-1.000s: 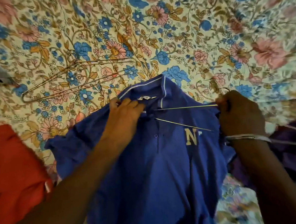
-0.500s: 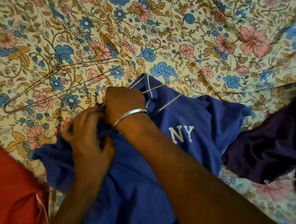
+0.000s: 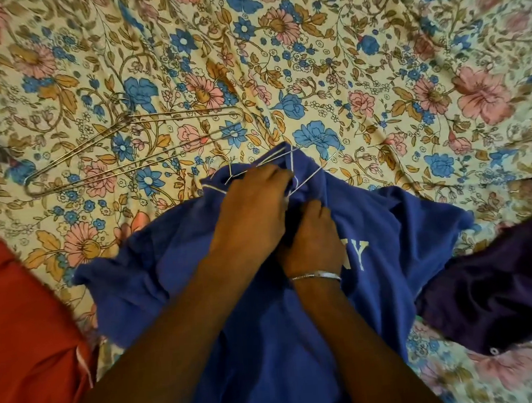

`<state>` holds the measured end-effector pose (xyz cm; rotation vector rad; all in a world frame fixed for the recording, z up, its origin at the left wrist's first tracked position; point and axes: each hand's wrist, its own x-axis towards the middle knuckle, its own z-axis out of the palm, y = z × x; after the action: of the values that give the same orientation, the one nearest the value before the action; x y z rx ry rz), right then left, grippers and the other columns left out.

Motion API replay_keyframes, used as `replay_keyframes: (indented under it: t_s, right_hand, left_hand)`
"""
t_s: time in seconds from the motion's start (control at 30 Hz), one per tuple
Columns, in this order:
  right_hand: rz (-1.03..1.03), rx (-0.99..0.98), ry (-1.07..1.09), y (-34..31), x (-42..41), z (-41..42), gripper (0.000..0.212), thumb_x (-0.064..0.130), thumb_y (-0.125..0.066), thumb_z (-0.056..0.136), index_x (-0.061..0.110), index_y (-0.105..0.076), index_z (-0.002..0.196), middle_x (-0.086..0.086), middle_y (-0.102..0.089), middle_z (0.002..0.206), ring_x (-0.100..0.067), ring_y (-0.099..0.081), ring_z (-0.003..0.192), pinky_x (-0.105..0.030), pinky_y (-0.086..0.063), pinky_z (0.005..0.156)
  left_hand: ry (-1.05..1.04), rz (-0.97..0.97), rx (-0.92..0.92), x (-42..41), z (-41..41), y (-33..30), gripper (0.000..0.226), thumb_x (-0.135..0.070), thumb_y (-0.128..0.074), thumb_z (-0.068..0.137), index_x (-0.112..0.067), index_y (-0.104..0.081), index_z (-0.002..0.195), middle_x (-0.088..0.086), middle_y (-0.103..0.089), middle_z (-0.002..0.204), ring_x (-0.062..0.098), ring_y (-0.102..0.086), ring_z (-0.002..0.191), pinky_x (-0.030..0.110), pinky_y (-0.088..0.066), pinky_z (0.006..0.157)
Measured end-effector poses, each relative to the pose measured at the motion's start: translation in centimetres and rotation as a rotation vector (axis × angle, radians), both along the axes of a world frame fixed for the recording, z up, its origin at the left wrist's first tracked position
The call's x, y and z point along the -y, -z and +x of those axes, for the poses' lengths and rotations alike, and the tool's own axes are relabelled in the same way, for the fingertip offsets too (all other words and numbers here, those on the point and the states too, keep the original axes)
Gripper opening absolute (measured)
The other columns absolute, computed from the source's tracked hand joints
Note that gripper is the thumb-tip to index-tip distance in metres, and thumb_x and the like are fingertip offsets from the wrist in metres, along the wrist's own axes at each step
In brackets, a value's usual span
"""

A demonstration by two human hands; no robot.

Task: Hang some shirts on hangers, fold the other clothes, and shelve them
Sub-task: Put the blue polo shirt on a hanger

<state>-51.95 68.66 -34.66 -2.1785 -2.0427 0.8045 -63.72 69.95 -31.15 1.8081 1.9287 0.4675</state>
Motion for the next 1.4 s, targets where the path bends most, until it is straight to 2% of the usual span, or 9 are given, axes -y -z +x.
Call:
replay_keyframes:
  t_s: [0.17, 0.27, 0.37, 0.53, 0.73, 0.93, 1.2, 1.33, 1.4]
  right_hand:
    - [0.024, -0.024, 0.091, -0.2, -2.6, 2.0, 0.028, 0.02, -0.061, 0.088, 0.017, -0.059, 0.116, -0.013, -0.069, 0.103, -0.036, -0.065, 0.095, -0.04, -0.051, 0.075]
    - [0.034, -0.208, 0.401, -0.2, -4.1, 4.8, 0.016, 0.013, -0.062, 0.085, 0.012, -0.068, 0.1, -0.01, -0.068, 0.085, -0.029, -0.061, 0.078, -0.032, -0.044, 0.065]
    - [-0.076, -0.506, 0.801, -0.5, -5.6, 7.2, 0.008, 0.013, -0.059, 0.086, 0.012, -0.065, 0.082, -0.007, -0.06, 0.075, -0.025, -0.055, 0.069, -0.039, -0.049, 0.067]
    - [-0.033, -0.856, 1.021, -2.1, -5.3, 7.8, 0.008, 0.002, -0.059, 0.094, 0.007, -0.065, 0.094, -0.006, -0.054, 0.062, -0.017, -0.046, 0.042, -0.02, -0.039, 0.038]
    - [-0.131, -0.993, 1.314, -1.6, -5.4, 9.1, 0.022, 0.006, -0.058, 0.093, 0.009, -0.057, 0.071, -0.004, -0.043, 0.046, -0.015, -0.038, 0.036, -0.019, -0.036, 0.039]
    - [0.123, -0.928, 1.065, -2.0, -5.0, 8.6, 0.041, 0.018, -0.056, 0.1, 0.016, -0.047, 0.06, 0.0, -0.034, 0.043, -0.015, -0.03, 0.035, -0.022, -0.029, 0.038]
    - [0.325, -0.533, 0.424, -1.5, -1.8, 8.4, 0.061, 0.038, -0.052, 0.103, 0.018, -0.03, 0.05, -0.001, -0.025, 0.044, -0.011, -0.023, 0.041, -0.027, -0.02, 0.041]
    - [0.282, -0.358, -0.091, 0.5, 2.3, 8.6, 0.047, 0.049, -0.045, 0.1, 0.024, -0.053, 0.062, -0.001, -0.044, 0.047, -0.021, -0.045, 0.041, -0.036, -0.035, 0.04]
    - [0.331, -0.339, -0.125, 1.1, 3.8, 9.1, 0.045, 0.044, -0.047, 0.101, 0.014, -0.06, 0.07, -0.001, -0.045, 0.047, -0.02, -0.044, 0.04, -0.035, -0.035, 0.039]
  left_hand:
    - [0.137, -0.172, -0.24, -1.3, 1.3, 3.1, 0.057, -0.009, -0.058, 0.097, -0.019, -0.038, 0.149, 0.007, -0.05, 0.14, 0.031, -0.047, 0.128, 0.046, -0.044, 0.098]
    - [0.224, -0.163, -0.219, 0.0, -0.1, 4.1, 0.046, -0.007, -0.056, 0.097, -0.021, -0.048, 0.14, 0.004, -0.06, 0.131, 0.031, -0.055, 0.12, 0.045, -0.044, 0.091]
    - [0.344, -0.057, -0.276, 2.7, -1.4, 4.9, 0.058, 0.002, -0.077, 0.075, -0.017, -0.063, 0.127, 0.004, -0.069, 0.113, 0.031, -0.066, 0.103, 0.045, -0.05, 0.084]
    - [0.455, 0.079, -0.331, 6.0, -0.9, 5.7, 0.058, -0.002, -0.08, 0.062, -0.014, -0.07, 0.118, 0.003, -0.07, 0.103, 0.029, -0.067, 0.089, 0.045, -0.054, 0.073]
    - [0.491, 0.053, -0.292, 6.2, 0.1, 5.2, 0.056, -0.008, -0.086, 0.065, -0.021, -0.07, 0.117, -0.003, -0.07, 0.107, 0.025, -0.066, 0.088, 0.043, -0.054, 0.074]
    - [0.388, -0.005, -0.297, 6.4, 0.6, 4.8, 0.055, -0.004, -0.083, 0.063, -0.024, -0.072, 0.112, -0.003, -0.069, 0.102, 0.026, -0.067, 0.086, 0.041, -0.054, 0.075]
    - [0.266, 0.072, -0.339, 7.4, 1.5, 5.5, 0.044, 0.0, -0.073, 0.07, -0.019, -0.073, 0.11, 0.001, -0.066, 0.097, 0.029, -0.061, 0.089, 0.044, -0.045, 0.083]
    - [0.118, 0.109, -0.241, 7.6, 1.5, 5.1, 0.036, -0.004, -0.074, 0.083, -0.017, -0.071, 0.117, 0.002, -0.064, 0.108, 0.03, -0.059, 0.098, 0.043, -0.043, 0.084]
    - [-0.004, 0.153, -0.177, 7.3, 1.4, 4.1, 0.038, -0.008, -0.071, 0.09, -0.014, -0.065, 0.127, 0.005, -0.062, 0.12, 0.03, -0.057, 0.109, 0.044, -0.044, 0.089]
